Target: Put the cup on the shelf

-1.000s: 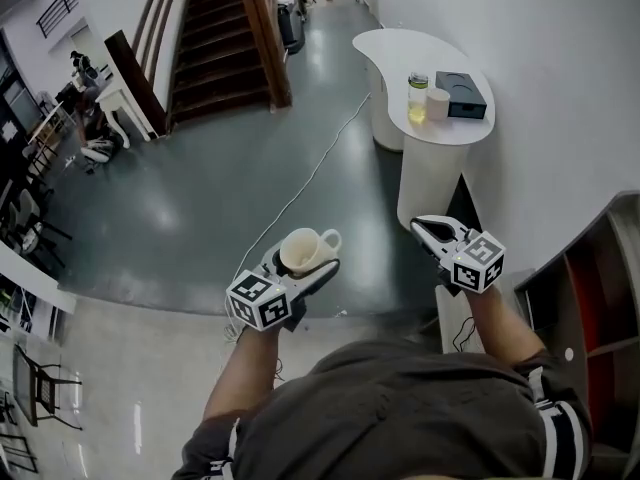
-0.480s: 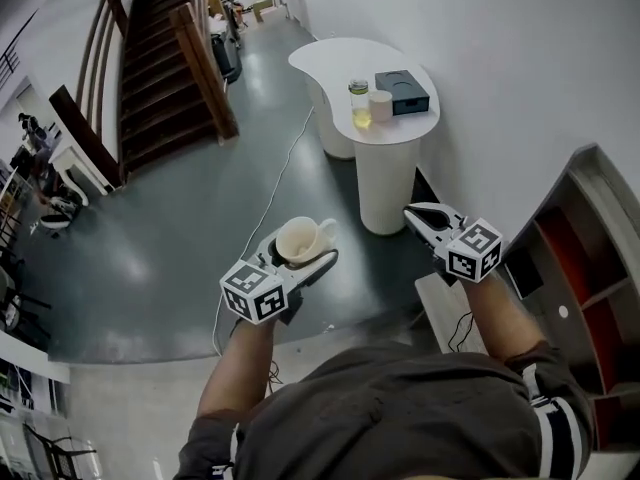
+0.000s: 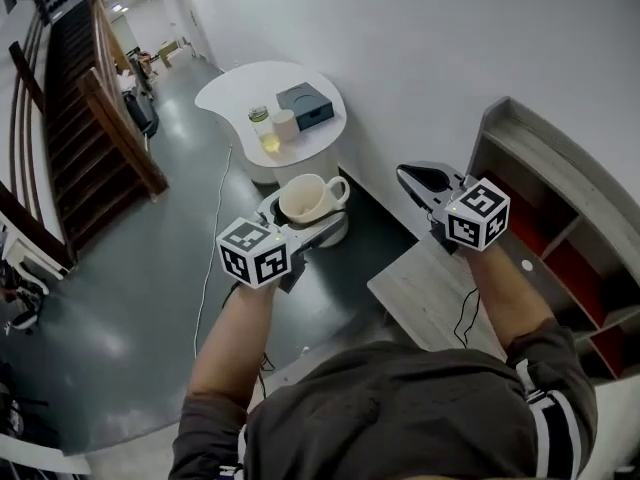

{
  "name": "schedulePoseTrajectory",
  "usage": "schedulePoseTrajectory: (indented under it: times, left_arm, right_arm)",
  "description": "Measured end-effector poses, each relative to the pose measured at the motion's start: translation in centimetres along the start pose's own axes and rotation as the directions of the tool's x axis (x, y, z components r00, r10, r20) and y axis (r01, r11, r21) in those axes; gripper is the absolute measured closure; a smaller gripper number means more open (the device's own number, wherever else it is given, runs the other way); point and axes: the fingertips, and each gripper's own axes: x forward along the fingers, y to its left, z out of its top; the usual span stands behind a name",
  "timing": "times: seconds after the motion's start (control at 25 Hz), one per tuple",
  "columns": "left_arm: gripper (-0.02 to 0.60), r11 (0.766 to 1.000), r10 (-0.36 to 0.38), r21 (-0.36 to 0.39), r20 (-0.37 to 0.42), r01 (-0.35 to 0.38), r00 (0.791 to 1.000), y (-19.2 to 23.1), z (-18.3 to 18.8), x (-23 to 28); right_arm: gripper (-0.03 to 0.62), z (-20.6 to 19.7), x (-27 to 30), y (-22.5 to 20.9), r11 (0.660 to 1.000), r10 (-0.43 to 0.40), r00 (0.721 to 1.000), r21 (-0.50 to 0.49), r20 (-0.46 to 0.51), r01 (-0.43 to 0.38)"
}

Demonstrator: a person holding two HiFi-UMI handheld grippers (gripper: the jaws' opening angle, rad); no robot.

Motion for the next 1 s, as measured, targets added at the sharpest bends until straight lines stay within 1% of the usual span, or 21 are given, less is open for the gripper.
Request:
schedulePoseTrajectory:
  times: [0.12,0.2,0.32,0.48,0.6,0.72,0.88,1.0]
  left_arm:
    - [0.149,0.995,-0.094,0.033,-0.01,0.094,0.996,-2.0,1.8,5.9]
    - [0.149,0.986,-0.155,0.054,-0.022,0.156,0.988,-3.9,2.7,9.6]
    - [0.149,0.966,-0.245,0.077,-0.035,0.247,0.969,-7.3,4.3,14.9]
    - [0.149,0.941,-0.322,0.1,-0.045,0.325,0.946,-11.2,6.2,20.8]
    - [0.149,0.924,-0.364,0.103,-0.058,0.369,0.929,-14.0,7.4,25.0]
    - [0.149,0.912,-0.393,0.097,-0.075,0.399,0.917,-16.4,8.3,28.7]
    - [0.149,0.909,-0.403,0.071,-0.097,0.41,0.91,-18.6,8.9,33.3]
    - [0.149,0.909,-0.406,0.055,-0.12,0.414,0.906,-20.0,8.8,36.2]
  right_arm:
    - [0.602,1.1,-4.0,-3.6,0.995,-0.101,0.995,-0.013,0.002,0.101]
    - [0.602,1.5,-6.9,-5.6,0.985,-0.17,0.985,-0.022,-0.002,0.17]
    - [0.603,2.4,-12.0,-8.0,0.962,-0.272,0.962,-0.035,-0.002,0.271]
    - [0.603,3.5,-17.6,-10.3,0.93,-0.365,0.931,-0.048,0.0,0.365]
    - [0.603,4.4,-21.5,-11.6,0.901,-0.43,0.903,-0.057,0.005,0.43]
    - [0.603,5.4,-24.4,-12.7,0.878,-0.474,0.881,-0.079,0.007,0.473]
    - [0.603,6.4,-27.4,-14.1,0.853,-0.513,0.858,-0.096,0.015,0.512]
    - [0.602,6.8,-29.0,-14.8,0.841,-0.532,0.847,-0.103,0.021,0.531]
